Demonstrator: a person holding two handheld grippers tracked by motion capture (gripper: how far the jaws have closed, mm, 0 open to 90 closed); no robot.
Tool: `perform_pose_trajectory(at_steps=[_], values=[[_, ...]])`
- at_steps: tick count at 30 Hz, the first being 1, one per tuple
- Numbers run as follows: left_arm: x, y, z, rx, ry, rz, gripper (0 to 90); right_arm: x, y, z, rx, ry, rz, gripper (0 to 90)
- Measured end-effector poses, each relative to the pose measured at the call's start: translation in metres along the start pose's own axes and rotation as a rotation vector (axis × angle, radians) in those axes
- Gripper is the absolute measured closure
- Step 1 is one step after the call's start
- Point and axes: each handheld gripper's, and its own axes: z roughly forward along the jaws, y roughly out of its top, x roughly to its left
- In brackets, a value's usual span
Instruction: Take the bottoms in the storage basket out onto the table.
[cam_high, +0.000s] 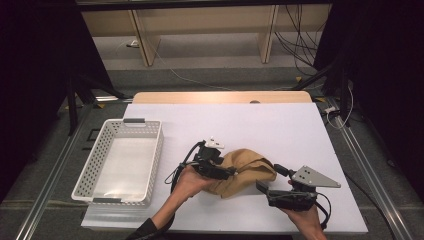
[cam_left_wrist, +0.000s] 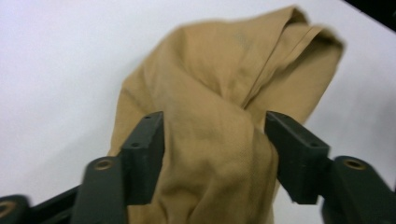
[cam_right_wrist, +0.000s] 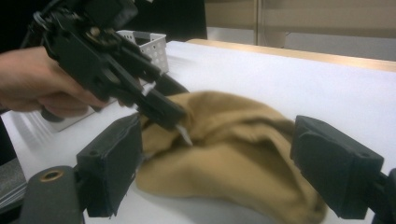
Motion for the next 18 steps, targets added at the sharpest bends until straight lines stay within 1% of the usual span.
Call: perform_pose_trajectory(at_steps=[2,4,9,15,18], values=[[0.001,0.002,-0.006,-0.020,0.008,0.000,31.4,0.000,0.000,0.000,-0.001,0.000,0.001,18.0],[0.002,0.004,-0.012,-0.029,0.011,0.002,28.1,0.000,0.000,0.000,0.000,-0.002,0.001,18.0],[0.007,0.005,-0.021,-0.054,0.008,-0.017,21.2,0.000,0.000,-0.001,-0.001,-0.003,0.001,18.0],[0.016,0.003,-0.034,-0.086,0.030,-0.037,16.6,0.000,0.000,-0.001,-0.002,-0.003,0.000,18.0],[0.020,0.003,-0.042,-0.089,0.040,-0.041,15.6,0.000,0.000,-0.001,0.000,-0.005,-0.001,18.0]])
